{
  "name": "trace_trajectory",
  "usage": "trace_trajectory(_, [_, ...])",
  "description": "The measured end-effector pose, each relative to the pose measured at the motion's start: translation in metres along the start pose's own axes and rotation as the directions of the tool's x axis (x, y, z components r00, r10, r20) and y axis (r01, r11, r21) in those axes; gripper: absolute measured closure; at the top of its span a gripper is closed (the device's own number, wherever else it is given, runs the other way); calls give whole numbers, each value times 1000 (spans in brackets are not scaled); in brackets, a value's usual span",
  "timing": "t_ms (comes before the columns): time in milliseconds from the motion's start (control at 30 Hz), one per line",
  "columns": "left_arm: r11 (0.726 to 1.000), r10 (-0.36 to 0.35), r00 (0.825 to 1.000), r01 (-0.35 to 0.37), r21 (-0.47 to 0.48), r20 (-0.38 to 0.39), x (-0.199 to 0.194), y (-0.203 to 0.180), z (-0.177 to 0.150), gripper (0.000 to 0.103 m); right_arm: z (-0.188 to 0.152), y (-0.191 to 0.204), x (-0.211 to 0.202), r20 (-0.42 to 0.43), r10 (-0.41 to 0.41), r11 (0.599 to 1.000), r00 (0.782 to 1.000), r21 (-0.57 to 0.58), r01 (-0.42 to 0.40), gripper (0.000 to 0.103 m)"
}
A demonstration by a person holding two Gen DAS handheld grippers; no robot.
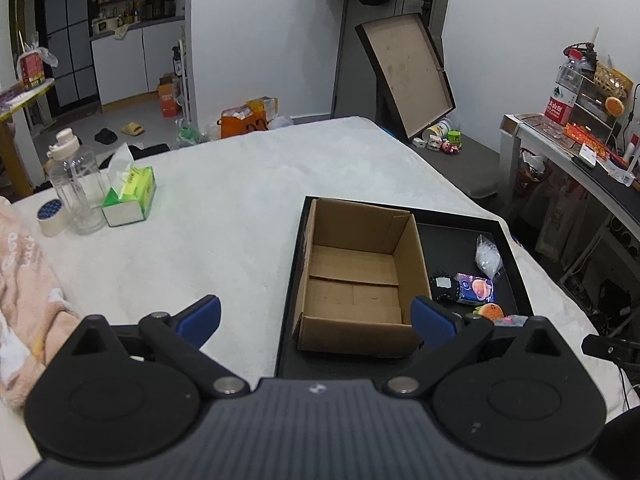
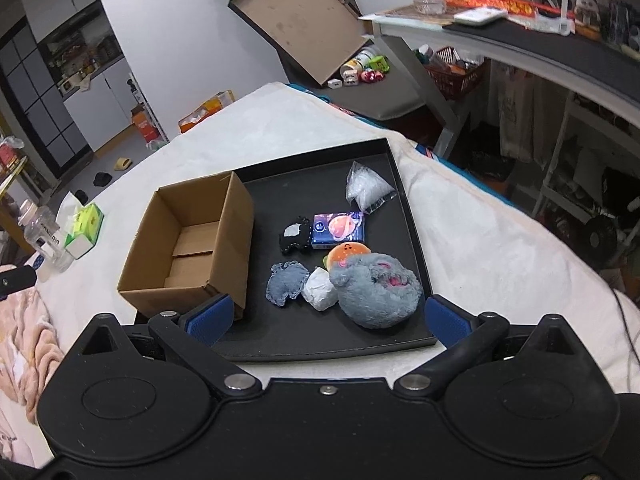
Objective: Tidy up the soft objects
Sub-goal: 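Grip the cardboard box wall with the left gripper while the right gripper approaches the grey plush mouse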
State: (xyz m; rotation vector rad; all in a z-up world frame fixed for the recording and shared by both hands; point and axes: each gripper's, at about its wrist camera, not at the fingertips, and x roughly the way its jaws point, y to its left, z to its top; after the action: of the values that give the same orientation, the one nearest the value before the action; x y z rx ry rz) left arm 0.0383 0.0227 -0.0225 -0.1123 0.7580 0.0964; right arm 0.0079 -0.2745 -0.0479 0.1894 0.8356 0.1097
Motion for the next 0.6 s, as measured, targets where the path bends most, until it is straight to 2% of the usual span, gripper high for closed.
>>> trace_trajectory(267, [999,-9,1000,8,-32,-21,30,1,3,2,5,-12,22,-12,17,1000,1000,26,-17,0])
trace_trajectory(467, [999,29,999,-31,-42,-40,50,1,6,2,7,-19,40,-40,7,999,999,38,-5,0])
trace_trajectory(600, [998,26,998,-30,-62,-59,66,4,7,2,8,-22,53,-63,-3,999,998,49,6,0])
